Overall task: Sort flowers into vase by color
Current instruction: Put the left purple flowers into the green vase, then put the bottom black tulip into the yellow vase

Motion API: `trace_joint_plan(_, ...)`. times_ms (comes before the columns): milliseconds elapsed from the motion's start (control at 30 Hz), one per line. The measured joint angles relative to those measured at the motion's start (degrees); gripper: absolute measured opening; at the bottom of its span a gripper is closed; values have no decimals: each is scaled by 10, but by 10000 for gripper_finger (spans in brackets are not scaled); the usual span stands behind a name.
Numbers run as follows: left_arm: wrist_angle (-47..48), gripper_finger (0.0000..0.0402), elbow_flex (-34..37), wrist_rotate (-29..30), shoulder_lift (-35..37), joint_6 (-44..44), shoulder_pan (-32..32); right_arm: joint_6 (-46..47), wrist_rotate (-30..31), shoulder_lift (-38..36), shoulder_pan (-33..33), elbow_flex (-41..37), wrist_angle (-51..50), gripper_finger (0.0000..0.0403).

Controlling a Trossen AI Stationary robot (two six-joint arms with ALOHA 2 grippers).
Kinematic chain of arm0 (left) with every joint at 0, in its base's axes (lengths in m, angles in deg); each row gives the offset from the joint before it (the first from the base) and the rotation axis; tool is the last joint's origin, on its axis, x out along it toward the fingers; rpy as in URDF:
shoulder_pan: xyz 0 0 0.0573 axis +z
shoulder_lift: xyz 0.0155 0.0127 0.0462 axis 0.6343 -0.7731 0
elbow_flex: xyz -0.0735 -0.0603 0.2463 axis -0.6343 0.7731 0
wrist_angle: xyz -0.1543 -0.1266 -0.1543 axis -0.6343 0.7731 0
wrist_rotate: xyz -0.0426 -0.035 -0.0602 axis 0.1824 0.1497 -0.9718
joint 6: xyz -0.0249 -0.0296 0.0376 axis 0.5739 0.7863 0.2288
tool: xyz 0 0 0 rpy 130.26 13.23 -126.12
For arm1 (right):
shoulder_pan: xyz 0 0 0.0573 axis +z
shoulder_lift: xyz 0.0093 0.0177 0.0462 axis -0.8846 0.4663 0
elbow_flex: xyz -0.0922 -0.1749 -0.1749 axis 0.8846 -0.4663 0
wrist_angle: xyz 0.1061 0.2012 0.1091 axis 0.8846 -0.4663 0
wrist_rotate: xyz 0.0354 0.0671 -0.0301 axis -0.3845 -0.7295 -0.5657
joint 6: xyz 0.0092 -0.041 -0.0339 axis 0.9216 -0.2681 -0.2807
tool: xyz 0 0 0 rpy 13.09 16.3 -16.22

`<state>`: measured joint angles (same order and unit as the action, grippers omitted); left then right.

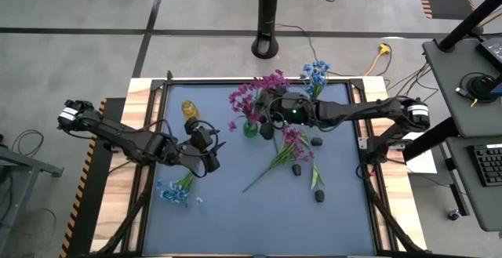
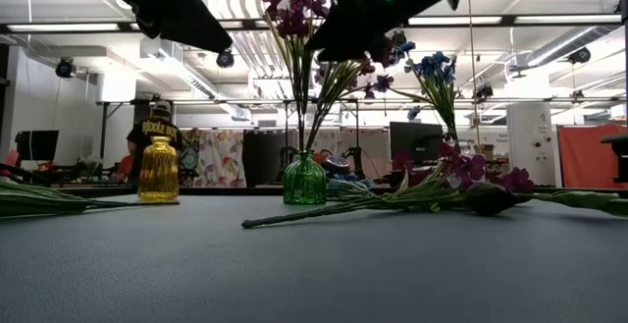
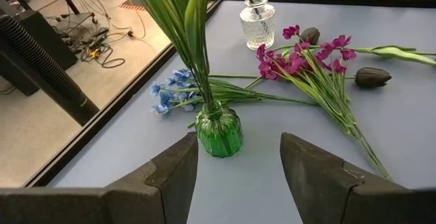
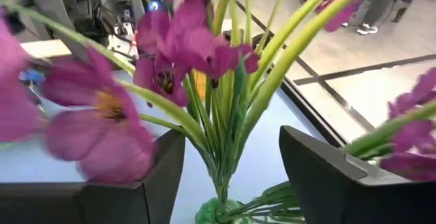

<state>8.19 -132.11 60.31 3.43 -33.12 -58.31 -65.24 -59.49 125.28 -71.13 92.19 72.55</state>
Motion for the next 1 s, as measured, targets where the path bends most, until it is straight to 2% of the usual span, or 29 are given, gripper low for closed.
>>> trace_joint_plan(467, -5, 191, 1, 0, 0, 1, 0, 51, -1, -110, 60, 0, -136, 236)
trace_joint_plan(733, -6, 191, -1, -4, 0, 19, 0, 102, 0, -143, 103, 0, -242, 233)
trace_joint_plan(867, -5, 191, -2, -28, 0, 34, 0, 123, -1, -146, 120, 0, -300, 233)
trace_joint_plan(1000, -4, 191, -2, -79, 0, 48, 0, 149, -1, -147, 136, 0, -362, 232)
